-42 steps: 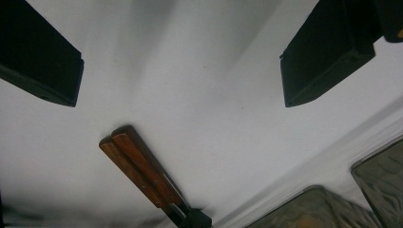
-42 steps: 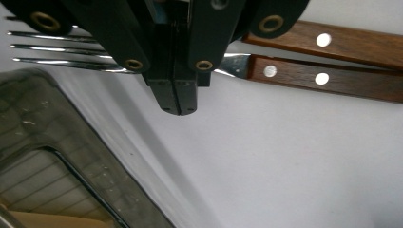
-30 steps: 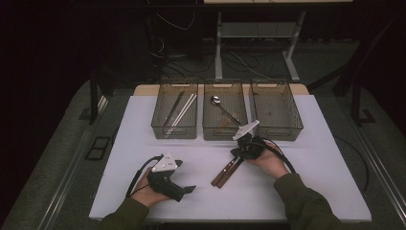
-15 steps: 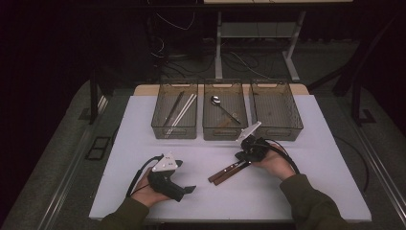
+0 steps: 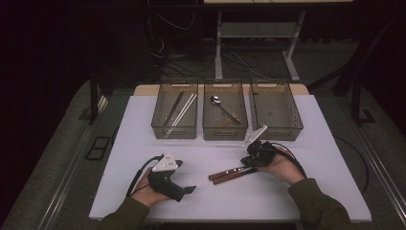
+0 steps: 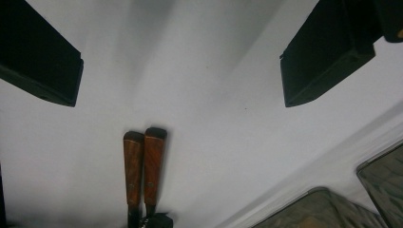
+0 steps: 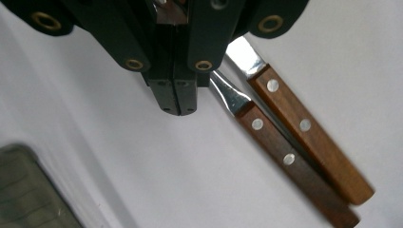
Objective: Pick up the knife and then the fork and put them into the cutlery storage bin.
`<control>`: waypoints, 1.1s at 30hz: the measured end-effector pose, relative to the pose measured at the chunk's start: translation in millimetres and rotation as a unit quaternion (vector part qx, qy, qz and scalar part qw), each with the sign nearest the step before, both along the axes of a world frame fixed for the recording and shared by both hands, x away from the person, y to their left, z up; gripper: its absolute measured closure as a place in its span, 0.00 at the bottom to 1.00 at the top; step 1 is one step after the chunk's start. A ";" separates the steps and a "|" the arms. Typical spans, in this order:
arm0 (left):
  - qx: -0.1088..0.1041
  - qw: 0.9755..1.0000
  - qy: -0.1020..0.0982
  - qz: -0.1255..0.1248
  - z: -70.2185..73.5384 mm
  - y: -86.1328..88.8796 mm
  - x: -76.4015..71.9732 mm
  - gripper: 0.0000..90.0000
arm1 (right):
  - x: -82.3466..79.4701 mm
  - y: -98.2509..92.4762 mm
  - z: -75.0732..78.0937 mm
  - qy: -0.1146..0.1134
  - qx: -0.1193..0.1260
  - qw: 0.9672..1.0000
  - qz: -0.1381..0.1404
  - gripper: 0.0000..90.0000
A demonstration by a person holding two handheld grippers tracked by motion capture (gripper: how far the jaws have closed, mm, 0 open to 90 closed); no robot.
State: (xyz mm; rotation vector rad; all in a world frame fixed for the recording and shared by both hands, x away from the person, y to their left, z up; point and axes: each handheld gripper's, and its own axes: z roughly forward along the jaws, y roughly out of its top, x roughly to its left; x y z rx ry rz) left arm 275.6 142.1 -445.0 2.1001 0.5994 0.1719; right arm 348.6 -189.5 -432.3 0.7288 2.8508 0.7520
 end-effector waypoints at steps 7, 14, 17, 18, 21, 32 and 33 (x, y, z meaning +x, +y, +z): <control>0.001 1.000 0.001 0.000 0.1 -0.1 -0.4 0.00 | -11.5 -7.4 0.8 0.010 -0.002 1.000 0.007 1.00; 0.000 1.000 0.000 -0.001 0.1 -0.1 -0.4 0.00 | -23.8 -13.1 1.3 0.013 -0.009 1.000 0.017 1.00; 0.001 1.000 0.000 -0.002 0.2 -0.1 -0.4 0.00 | -29.8 -14.8 1.6 0.016 -0.010 1.000 0.021 1.00; 0.000 1.000 0.001 -0.002 0.1 -0.2 -0.4 0.00 | -31.8 -15.3 1.8 0.017 -0.011 1.000 0.024 1.00; 0.000 1.000 0.001 -0.002 0.1 -0.2 -0.3 0.00 | -36.8 -16.4 2.1 0.020 -0.012 0.999 0.028 1.00; 0.002 1.000 -0.002 -0.003 0.2 -0.1 0.1 0.00 | -32.8 4.0 16.4 0.004 0.024 0.999 0.033 0.83; 0.002 1.000 -0.002 -0.002 0.3 0.0 0.0 0.00 | -32.1 9.0 16.3 0.002 0.023 0.999 0.037 0.83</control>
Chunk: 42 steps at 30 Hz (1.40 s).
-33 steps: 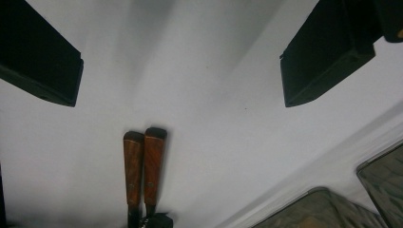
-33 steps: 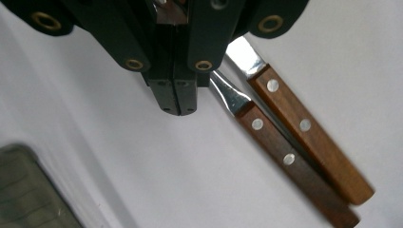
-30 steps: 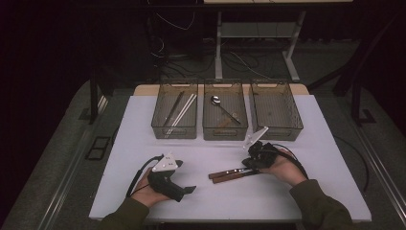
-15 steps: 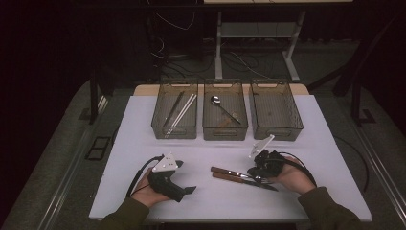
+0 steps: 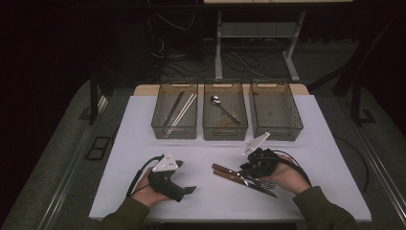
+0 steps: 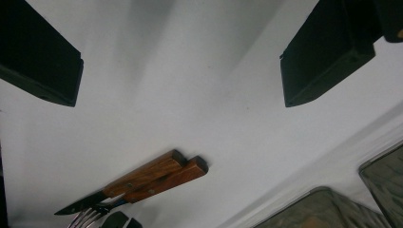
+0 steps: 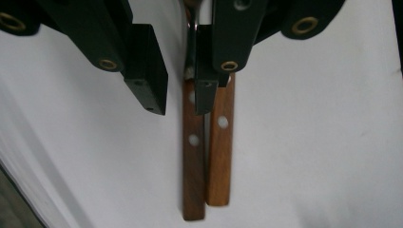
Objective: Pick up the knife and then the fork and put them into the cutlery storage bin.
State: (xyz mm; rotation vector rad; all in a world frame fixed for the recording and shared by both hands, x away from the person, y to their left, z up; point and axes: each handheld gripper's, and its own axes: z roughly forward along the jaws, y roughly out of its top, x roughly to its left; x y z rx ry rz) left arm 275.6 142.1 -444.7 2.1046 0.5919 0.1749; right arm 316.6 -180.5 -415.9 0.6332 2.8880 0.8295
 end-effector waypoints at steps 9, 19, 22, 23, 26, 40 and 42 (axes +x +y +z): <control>0.000 1.000 0.000 -0.003 0.5 0.4 -0.2 0.00 | 4.1 20.0 -9.7 0.007 -0.034 0.999 0.018 0.84; -0.002 1.000 0.001 -0.002 0.6 0.0 0.0 0.00 | 13.2 38.8 -5.7 0.041 -0.120 0.992 0.028 0.83; -0.003 1.000 0.000 -0.002 0.8 0.3 0.0 0.00 | 16.0 49.1 -3.7 0.048 -0.159 0.986 0.030 0.83; -0.004 1.000 0.000 -0.001 0.8 0.4 0.0 0.00 | 16.5 52.0 -3.2 0.051 -0.169 0.984 0.029 0.83; -0.003 1.000 -0.001 -0.002 0.9 0.3 0.2 0.00 | 18.3 57.7 -3.2 0.049 -0.191 0.980 0.036 0.84; -0.002 1.000 0.001 -0.002 0.7 0.0 0.3 0.00 | 18.7 46.2 1.6 0.050 -0.151 0.987 0.014 0.86; -0.003 1.000 0.000 -0.002 0.6 0.0 0.3 0.00 | 20.2 40.4 5.4 0.047 -0.136 0.990 0.002 0.86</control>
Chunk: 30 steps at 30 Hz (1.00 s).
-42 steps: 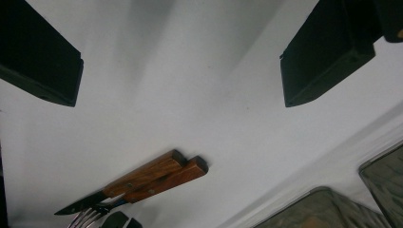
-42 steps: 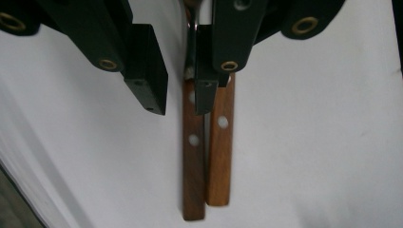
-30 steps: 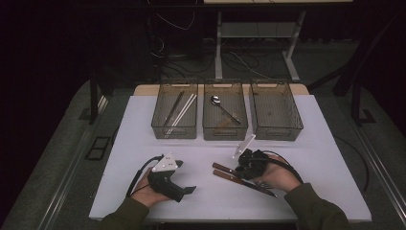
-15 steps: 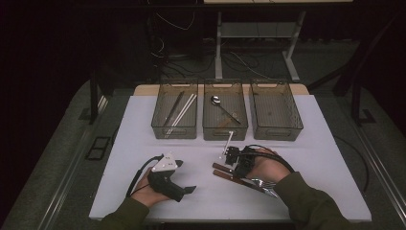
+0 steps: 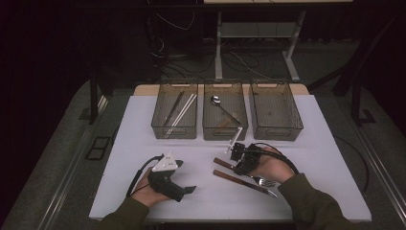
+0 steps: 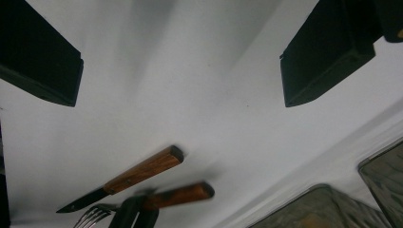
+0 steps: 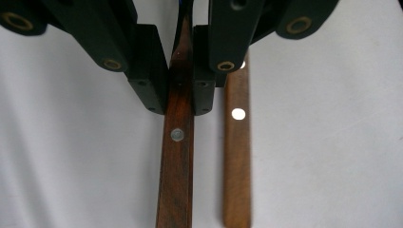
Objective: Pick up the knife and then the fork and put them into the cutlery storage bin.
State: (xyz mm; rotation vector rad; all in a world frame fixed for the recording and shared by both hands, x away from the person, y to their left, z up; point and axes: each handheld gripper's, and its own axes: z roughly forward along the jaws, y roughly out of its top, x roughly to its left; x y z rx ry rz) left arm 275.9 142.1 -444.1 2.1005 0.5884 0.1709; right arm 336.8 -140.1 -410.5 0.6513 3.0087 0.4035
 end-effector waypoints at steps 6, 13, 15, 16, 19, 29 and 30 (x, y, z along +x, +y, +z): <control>-0.002 1.000 0.002 0.003 0.1 0.1 -0.5 0.00 | 6.2 -21.9 9.2 -0.016 0.047 0.998 -0.025 0.86; -0.004 1.000 0.002 0.002 0.4 0.6 -0.5 0.00 | 11.6 -59.2 19.7 -0.029 0.144 0.986 -0.078 0.86; -0.005 1.000 0.002 0.002 0.7 1.1 -0.4 0.00 | 13.0 -70.0 23.6 -0.035 0.174 0.980 -0.092 0.86; -0.006 1.000 0.003 0.003 0.7 1.1 -0.6 0.00 | 13.8 -75.4 26.3 -0.040 0.186 0.977 -0.100 0.86; -0.006 1.000 0.002 0.002 0.8 1.5 -0.2 0.00 | 17.8 -93.1 37.2 -0.058 0.223 0.965 -0.122 0.86; -0.007 1.000 0.002 0.003 0.9 1.8 0.1 0.00 | 44.0 -139.9 82.2 -0.130 0.276 0.932 -0.193 0.86; -0.007 1.000 0.002 0.003 0.9 1.8 0.1 0.00 | 47.9 -143.5 86.1 -0.137 0.279 0.929 -0.201 0.86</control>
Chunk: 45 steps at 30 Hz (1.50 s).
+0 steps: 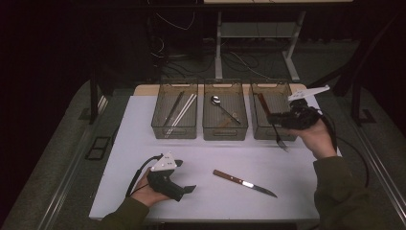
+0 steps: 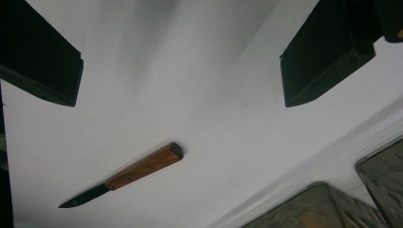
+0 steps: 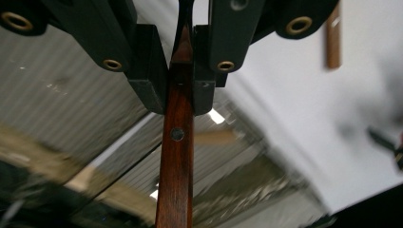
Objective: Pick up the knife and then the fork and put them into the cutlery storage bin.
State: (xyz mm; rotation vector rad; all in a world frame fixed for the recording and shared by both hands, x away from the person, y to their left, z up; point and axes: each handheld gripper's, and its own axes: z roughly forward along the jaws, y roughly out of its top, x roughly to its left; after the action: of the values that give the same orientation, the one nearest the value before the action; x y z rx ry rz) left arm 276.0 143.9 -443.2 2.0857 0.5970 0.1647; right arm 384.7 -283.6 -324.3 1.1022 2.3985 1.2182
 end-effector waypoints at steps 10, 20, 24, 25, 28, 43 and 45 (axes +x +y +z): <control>-0.002 1.000 0.000 0.000 0.3 0.8 -0.3 0.00 | 45.2 -28.0 17.3 -0.044 0.008 0.994 -0.098 0.86; -0.007 1.000 0.000 -0.002 0.9 1.2 -0.7 0.00 | 75.7 -36.3 -16.6 -0.044 -0.003 0.989 -0.144 0.86; -0.008 1.000 0.001 -0.004 1.4 2.6 -0.5 0.00 | 79.6 -33.8 -33.8 -0.027 -0.015 0.988 -0.153 0.86; -0.006 1.000 0.000 -0.006 1.2 2.9 -0.1 0.00 | 80.2 -34.0 -38.0 -0.023 -0.017 0.988 -0.154 0.86; -0.002 1.000 -0.002 -0.007 0.2 4.3 1.2 0.00 | 81.2 -34.0 -48.1 -0.010 -0.035 0.986 -0.162 0.86; 0.002 1.000 -0.001 -0.009 -1.8 11.7 -3.7 0.00 | 80.6 -33.4 -52.4 0.015 -0.032 0.986 -0.161 0.53; 0.002 1.000 -0.002 -0.007 -1.5 14.1 -3.7 0.00 | 74.4 -31.7 -46.8 0.008 -0.027 0.988 -0.151 0.51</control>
State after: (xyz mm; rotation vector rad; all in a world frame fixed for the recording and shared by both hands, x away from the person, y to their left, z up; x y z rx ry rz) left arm 272.2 158.1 -444.7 2.0931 0.5803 0.1630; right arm 459.0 -315.3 -371.1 1.4005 2.1587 1.0386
